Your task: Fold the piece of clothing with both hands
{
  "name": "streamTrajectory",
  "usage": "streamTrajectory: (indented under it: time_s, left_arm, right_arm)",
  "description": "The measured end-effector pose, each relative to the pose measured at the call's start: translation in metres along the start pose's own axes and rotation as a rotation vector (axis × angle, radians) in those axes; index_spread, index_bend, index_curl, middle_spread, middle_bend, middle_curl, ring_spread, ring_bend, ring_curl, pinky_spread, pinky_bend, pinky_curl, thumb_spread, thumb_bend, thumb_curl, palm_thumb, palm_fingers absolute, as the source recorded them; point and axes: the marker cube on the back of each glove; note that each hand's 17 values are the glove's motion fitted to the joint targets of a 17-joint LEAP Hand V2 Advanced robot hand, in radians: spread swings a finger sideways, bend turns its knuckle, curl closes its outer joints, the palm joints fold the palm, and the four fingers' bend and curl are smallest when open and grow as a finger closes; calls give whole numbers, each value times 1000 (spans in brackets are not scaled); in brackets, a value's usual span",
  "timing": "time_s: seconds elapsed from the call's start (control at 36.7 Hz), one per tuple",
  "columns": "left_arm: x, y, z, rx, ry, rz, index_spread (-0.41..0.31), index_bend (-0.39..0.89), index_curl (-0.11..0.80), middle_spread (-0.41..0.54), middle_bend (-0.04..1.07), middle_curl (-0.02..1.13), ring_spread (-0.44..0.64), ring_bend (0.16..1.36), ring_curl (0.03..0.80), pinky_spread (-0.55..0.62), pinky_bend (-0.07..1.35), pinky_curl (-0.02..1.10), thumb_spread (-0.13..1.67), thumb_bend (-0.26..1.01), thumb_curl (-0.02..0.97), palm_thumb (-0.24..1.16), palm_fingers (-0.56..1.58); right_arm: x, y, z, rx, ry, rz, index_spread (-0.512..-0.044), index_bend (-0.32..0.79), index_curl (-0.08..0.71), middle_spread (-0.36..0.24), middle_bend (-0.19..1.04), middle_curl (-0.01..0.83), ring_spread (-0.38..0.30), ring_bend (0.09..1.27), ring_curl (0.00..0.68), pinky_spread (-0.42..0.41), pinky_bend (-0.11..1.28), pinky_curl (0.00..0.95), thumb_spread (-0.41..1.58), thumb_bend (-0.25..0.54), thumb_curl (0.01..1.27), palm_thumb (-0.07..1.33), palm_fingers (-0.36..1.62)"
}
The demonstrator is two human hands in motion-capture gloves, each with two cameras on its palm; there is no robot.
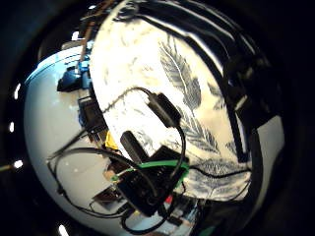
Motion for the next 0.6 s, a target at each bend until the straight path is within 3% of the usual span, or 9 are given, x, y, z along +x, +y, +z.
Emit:
streamTrajectory:
  time_s: [0.05, 0.08, 0.27, 0.33, 0.44, 0.52, 0.6]
  left_arm:
    - [2, -2, -6, 35, 18, 20, -127, 369, 302, 28, 149, 244, 29, 709, 267, -160, 821, 341, 1136, 97, 284, 456, 761]
    - [2, -2, -9, 48, 21, 22, -148, 400, 320, -18, 202, 266, -35, 691, 271, -197, 786, 335, 1166, 112, 284, 481, 872]
    - [-12, -5, -43, 187, -69, -106, -213, 283, 341, -193, 344, 358, -243, 604, 293, -311, 612, 318, 1270, 121, 267, 521, 1097]
    - [-11, -5, -57, 235, -45, -76, -223, 248, 346, -224, 365, 380, -271, 584, 303, -329, 586, 320, 1287, 117, 261, 521, 1122]
    - [-1, 3, -75, 169, 93, 68, -237, 187, 355, -272, 396, 412, -314, 556, 317, -368, 550, 323, 1324, 107, 246, 514, 1172]
    - [-10, -7, -85, 270, 37, -8, -242, 153, 356, -296, 428, 435, -337, 545, 327, -393, 535, 326, 1350, 101, 234, 510, 1210]
    - [-25, -47, -85, 347, -11, -99, -247, 131, 354, -312, 459, 453, -350, 546, 339, -409, 526, 331, 1384, 97, 221, 502, 1225]
  right_arm:
    - [-5, -1, 7, -23, 8, -20, -288, 117, 261, -7, 191, 371, 81, 352, 339, 248, 368, 364, 1287, 67, 239, 611, 403]
    - [-7, -1, 11, -37, 12, -30, -288, 119, 260, -7, 191, 371, 82, 353, 339, 248, 370, 364, 1284, 61, 239, 610, 402]
    - [-24, -22, 47, -129, 21, -85, -284, 96, 245, -3, 179, 370, 110, 365, 348, 254, 431, 381, 1238, 14, 246, 600, 334]
    - [-31, -28, 57, -133, 13, -103, -280, 58, 226, 4, 165, 362, 130, 372, 350, 268, 496, 396, 1212, -1, 251, 597, 286]
    - [-41, -45, 74, -113, -3, -116, -281, 41, 196, 15, 149, 347, 151, 389, 349, 284, 610, 420, 1175, -19, 256, 590, 240]
    - [-48, -58, 87, -87, -18, -115, -281, 39, 176, 25, 145, 335, 164, 412, 351, 297, 694, 434, 1146, -27, 259, 578, 213]
    - [-56, -77, 107, -74, -26, -99, -282, 31, 154, 35, 144, 326, 176, 440, 355, 302, 779, 447, 1115, -30, 262, 570, 199]
